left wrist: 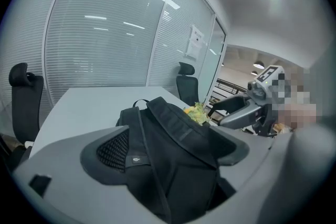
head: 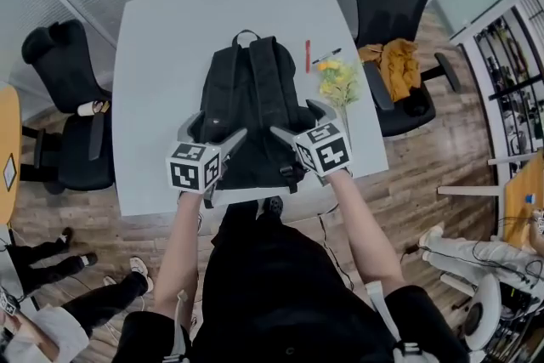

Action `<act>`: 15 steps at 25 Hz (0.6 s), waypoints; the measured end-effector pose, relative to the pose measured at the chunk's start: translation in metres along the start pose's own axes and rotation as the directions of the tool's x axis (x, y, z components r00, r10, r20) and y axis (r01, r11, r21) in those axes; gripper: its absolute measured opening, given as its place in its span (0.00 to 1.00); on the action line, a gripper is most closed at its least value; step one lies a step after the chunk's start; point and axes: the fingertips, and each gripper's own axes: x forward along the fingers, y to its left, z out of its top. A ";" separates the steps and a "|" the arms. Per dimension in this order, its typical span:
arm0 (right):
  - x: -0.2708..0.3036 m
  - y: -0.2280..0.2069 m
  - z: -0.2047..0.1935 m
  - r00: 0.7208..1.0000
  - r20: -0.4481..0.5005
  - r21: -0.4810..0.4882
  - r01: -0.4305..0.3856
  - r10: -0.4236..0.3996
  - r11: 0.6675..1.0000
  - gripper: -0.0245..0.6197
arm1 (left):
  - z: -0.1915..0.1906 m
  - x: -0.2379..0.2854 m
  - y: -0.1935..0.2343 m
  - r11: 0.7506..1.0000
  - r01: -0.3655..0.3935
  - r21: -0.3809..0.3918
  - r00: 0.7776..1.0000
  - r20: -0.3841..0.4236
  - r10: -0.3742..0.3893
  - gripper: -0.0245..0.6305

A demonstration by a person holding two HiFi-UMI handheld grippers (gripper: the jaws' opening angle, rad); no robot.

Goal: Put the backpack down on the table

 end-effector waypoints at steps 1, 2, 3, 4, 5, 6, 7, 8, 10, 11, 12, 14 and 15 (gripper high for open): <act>-0.006 0.003 0.002 1.000 0.018 -0.003 -0.003 0.003 1.000 0.72 | 0.002 -0.004 -0.006 1.000 0.004 0.007 1.000 0.012 -0.004 0.74; -0.013 0.006 0.004 0.999 0.037 -0.006 -0.008 0.008 1.000 0.70 | 0.004 -0.009 -0.012 1.000 0.007 0.015 1.000 0.027 -0.007 0.73; -0.018 0.010 0.007 0.998 0.054 -0.010 -0.015 0.015 1.000 0.68 | 0.007 -0.013 -0.018 1.000 0.007 0.022 0.999 0.045 -0.008 0.70; -0.024 0.014 0.009 0.997 0.071 -0.015 -0.023 0.024 1.000 0.66 | 0.011 -0.018 -0.023 1.000 0.008 0.029 0.998 0.064 -0.010 0.66; -0.029 0.019 0.012 0.996 0.087 -0.022 -0.031 0.033 0.999 0.64 | 0.015 -0.023 -0.028 0.999 0.009 0.035 0.996 0.083 -0.012 0.65; -0.035 0.023 0.015 0.994 0.104 -0.028 -0.039 0.041 0.999 0.62 | 0.018 -0.027 -0.033 0.999 0.012 0.039 0.995 0.099 -0.016 0.63; -0.040 0.027 0.019 0.992 0.120 -0.033 -0.045 0.049 0.998 0.60 | 0.022 -0.032 -0.037 0.999 0.015 0.043 0.993 0.114 -0.020 0.61; -0.045 0.031 0.022 0.989 0.138 -0.036 -0.051 0.056 0.998 0.57 | 0.025 -0.037 -0.041 0.999 0.018 0.048 0.992 0.127 -0.024 0.59; -0.053 0.040 0.028 0.983 0.173 -0.040 -0.061 0.067 0.997 0.50 | 0.031 -0.046 -0.048 0.998 0.020 0.058 0.988 0.153 -0.029 0.54; -0.057 0.044 0.030 0.979 0.191 -0.040 -0.065 0.071 0.997 0.48 | 0.035 -0.051 -0.051 0.998 0.021 0.061 0.986 0.167 -0.031 0.52; -0.061 0.047 0.033 0.975 0.207 -0.039 -0.069 0.075 0.997 0.45 | 0.039 -0.056 -0.053 0.998 0.021 0.063 0.983 0.182 -0.032 0.50; -0.068 0.052 0.039 0.968 0.238 -0.030 -0.079 0.083 0.996 0.42 | 0.047 -0.065 -0.057 0.997 0.015 0.070 0.976 0.217 -0.030 0.45; -0.072 0.054 0.042 0.964 0.252 -0.026 -0.083 0.087 0.996 0.41 | 0.052 -0.070 -0.058 0.997 0.004 0.079 0.971 0.237 -0.022 0.42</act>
